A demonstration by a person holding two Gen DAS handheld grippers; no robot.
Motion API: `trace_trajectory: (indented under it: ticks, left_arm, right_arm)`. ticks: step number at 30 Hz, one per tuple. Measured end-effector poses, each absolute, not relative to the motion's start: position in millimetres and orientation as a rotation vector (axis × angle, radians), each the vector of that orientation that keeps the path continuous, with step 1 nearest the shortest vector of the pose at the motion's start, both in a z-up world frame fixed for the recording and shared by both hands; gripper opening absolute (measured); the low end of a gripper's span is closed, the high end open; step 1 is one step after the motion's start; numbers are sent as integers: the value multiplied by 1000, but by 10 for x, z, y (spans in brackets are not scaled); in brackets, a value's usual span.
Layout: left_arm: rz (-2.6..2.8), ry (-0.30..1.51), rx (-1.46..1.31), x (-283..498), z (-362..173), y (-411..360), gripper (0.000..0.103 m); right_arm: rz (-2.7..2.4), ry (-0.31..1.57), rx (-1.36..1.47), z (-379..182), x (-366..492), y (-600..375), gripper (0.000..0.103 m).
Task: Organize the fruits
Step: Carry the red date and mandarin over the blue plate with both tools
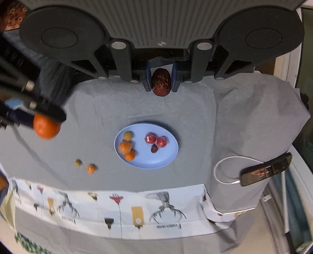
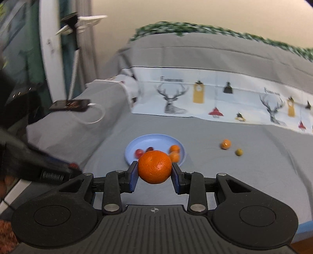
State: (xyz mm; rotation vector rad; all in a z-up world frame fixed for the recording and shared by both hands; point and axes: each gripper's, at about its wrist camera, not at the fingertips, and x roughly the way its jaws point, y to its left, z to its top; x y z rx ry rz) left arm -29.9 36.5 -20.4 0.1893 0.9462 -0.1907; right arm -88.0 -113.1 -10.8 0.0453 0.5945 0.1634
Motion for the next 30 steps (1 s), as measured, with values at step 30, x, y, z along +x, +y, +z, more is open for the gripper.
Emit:
trace_trajectory:
  ticks: [30]
  left_arm:
    - [-215,930,140,-370,-184,557,23]
  right_arm:
    - [194,589,-47,-55,-948,-820,37]
